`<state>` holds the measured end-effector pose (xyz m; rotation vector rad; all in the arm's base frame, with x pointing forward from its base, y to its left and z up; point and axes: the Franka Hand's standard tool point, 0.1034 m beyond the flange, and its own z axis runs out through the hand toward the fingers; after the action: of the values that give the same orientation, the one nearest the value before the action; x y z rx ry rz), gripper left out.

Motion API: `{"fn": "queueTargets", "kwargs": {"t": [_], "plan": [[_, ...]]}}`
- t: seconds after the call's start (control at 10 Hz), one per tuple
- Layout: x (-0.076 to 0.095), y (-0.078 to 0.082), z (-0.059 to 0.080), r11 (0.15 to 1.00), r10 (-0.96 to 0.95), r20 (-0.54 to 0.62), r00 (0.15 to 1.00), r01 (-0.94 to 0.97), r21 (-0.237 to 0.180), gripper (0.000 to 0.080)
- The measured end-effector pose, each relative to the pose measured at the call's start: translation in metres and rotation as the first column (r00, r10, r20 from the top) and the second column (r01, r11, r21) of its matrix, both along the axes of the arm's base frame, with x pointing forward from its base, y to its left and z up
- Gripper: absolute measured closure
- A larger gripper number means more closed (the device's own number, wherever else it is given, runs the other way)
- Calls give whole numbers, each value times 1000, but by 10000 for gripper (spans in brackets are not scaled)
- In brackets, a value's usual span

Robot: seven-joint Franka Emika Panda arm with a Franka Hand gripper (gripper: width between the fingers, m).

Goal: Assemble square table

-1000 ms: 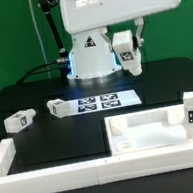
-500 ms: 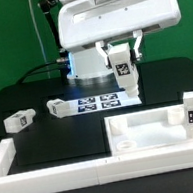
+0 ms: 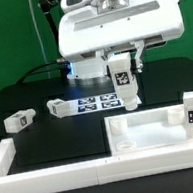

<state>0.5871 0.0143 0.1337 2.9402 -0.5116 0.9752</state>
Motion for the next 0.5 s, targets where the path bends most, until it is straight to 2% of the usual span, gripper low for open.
{"fn": "queueTargets", "kwargs": {"t": [0.1,0.2,0.4,0.5], "plan": [[-1,-2,-4,1000,6,-7,1000,-6,-8,512],[-1,-9,-11,999,28,-20,999,-29,-40,512],[15,-22,-21,995,50,-12,999,-51,-89,512],[17,-21,-26,994,53,-17,998,-55,-90,512]]}}
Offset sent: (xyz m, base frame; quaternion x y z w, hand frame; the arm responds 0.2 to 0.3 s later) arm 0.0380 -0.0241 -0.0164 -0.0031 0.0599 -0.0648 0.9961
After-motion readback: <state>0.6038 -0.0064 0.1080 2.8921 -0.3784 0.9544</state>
